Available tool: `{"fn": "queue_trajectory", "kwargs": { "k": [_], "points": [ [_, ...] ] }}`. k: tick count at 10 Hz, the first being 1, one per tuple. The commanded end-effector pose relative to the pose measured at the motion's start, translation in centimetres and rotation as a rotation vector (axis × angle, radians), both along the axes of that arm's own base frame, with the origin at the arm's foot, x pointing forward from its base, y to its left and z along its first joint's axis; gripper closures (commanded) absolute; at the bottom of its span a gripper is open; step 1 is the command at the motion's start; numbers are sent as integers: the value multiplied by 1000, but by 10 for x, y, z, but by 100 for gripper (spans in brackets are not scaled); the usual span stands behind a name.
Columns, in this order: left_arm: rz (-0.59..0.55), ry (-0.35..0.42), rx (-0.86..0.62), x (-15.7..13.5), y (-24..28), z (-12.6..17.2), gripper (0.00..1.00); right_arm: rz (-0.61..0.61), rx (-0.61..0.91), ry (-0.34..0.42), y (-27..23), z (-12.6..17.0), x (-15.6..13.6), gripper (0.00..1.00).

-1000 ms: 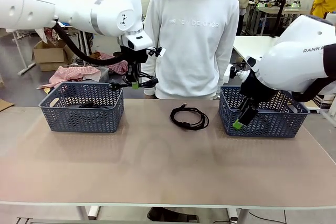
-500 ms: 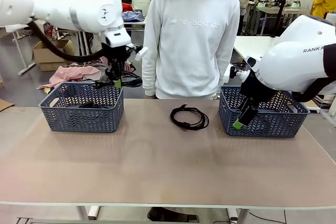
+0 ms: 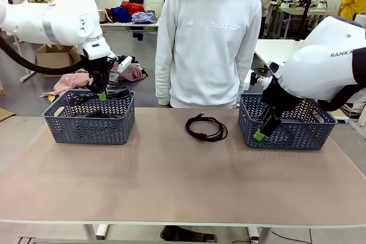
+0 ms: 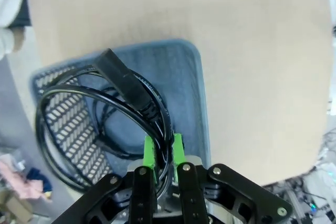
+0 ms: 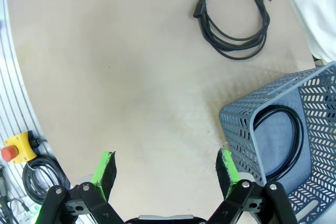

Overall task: Organize the cables according to human instructions.
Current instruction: Pick up a bundle of cables and place it in the basket indicated by the human.

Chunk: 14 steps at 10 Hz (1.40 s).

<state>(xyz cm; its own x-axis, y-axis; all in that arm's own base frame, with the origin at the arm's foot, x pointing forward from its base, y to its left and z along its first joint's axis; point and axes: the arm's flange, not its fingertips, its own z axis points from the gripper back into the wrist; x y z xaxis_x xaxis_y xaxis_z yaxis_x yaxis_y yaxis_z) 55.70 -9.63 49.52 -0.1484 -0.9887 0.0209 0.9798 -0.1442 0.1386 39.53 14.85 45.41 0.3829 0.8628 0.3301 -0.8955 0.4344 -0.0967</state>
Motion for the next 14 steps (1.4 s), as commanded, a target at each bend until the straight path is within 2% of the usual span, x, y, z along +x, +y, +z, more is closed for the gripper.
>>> {"fn": "queue_trajectory", "kwargs": {
  "k": [1,4,8,11,12,13,14],
  "points": [
    [2,-19,-41,-10,19,-9,100,-8,1,-5,0,1,0,0],
    [24,-21,-55,1,36,-19,100,-8,1,-5,0,1,0,0],
    [82,-11,-71,21,37,-29,100,-8,1,-5,0,1,0,0],
    [107,-13,-89,26,38,-33,100,-8,1,-5,0,1,0,0],
    [116,-1,-98,27,38,-33,66,-8,1,-5,0,1,0,0],
    [121,11,-99,27,38,-33,66,-8,1,-5,0,1,0,0],
    [124,19,-98,27,39,-32,47,-8,1,-5,0,1,0,0]
  ]
}}
